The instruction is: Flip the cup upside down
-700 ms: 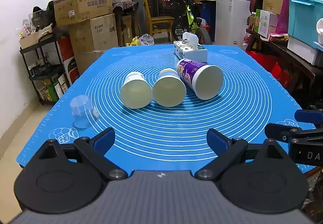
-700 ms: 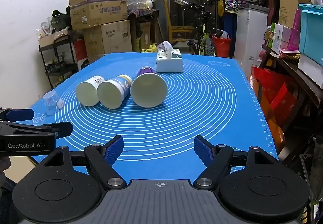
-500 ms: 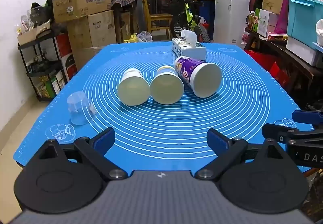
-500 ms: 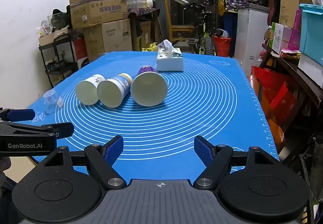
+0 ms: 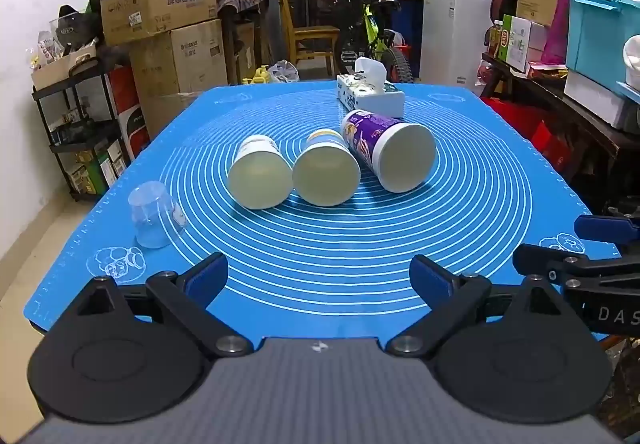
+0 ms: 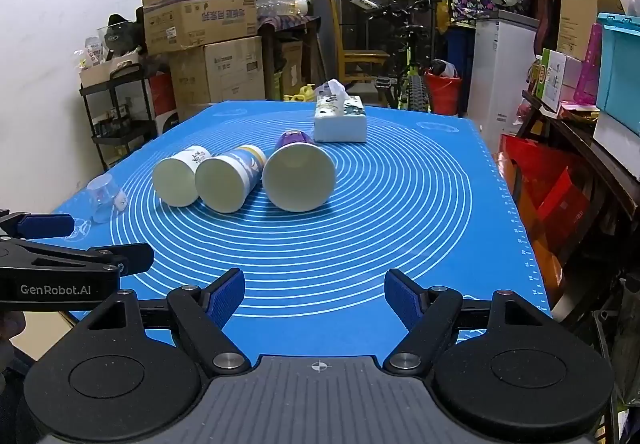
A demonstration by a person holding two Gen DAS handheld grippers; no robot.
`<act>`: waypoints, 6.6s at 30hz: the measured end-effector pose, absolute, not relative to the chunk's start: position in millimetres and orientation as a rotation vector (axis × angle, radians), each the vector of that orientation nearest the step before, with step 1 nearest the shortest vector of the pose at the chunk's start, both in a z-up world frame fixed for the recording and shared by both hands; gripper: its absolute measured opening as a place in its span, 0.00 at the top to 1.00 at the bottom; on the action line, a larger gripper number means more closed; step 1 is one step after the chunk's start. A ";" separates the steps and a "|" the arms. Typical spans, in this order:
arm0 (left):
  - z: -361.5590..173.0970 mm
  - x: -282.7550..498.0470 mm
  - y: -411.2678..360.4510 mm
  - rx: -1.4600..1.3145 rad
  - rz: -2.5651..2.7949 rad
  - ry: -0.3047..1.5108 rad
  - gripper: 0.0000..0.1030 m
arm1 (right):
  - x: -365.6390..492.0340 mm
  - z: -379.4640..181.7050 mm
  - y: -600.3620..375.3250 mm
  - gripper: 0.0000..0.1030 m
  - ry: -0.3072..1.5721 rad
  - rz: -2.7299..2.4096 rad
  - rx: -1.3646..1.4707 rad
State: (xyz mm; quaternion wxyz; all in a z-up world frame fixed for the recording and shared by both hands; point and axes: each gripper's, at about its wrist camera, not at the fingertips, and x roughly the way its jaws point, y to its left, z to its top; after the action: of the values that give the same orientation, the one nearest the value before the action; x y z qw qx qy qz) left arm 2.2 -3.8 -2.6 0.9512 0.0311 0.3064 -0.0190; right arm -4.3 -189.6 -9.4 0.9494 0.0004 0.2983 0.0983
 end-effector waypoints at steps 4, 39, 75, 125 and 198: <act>-3.0 2.9 -4.1 0.063 -0.039 0.623 0.06 | -4.1 -9.3 -189.0 0.22 0.608 0.199 -0.003; 0.9 2.4 -3.6 0.059 -0.050 0.618 0.06 | -3.6 -10.5 -187.2 0.22 0.612 0.199 -0.009; 1.3 5.2 -0.4 0.058 -0.046 0.619 0.06 | -0.4 -8.6 -174.2 0.22 0.612 0.205 -0.007; -15.8 201.5 75.5 -0.077 0.036 0.852 0.45 | 118.3 -11.8 -187.7 0.22 0.588 0.186 -0.004; -3.1 72.8 -27.8 -0.030 -0.143 0.734 0.09 | 55.9 8.6 -220.8 0.22 0.605 0.161 0.031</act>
State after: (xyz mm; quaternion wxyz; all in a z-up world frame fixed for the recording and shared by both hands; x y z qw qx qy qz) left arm 72.8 -27.8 -3.1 0.9308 -0.0145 0.3585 -0.0698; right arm 55.9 -220.8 8.6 0.9513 0.0154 0.2976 0.0794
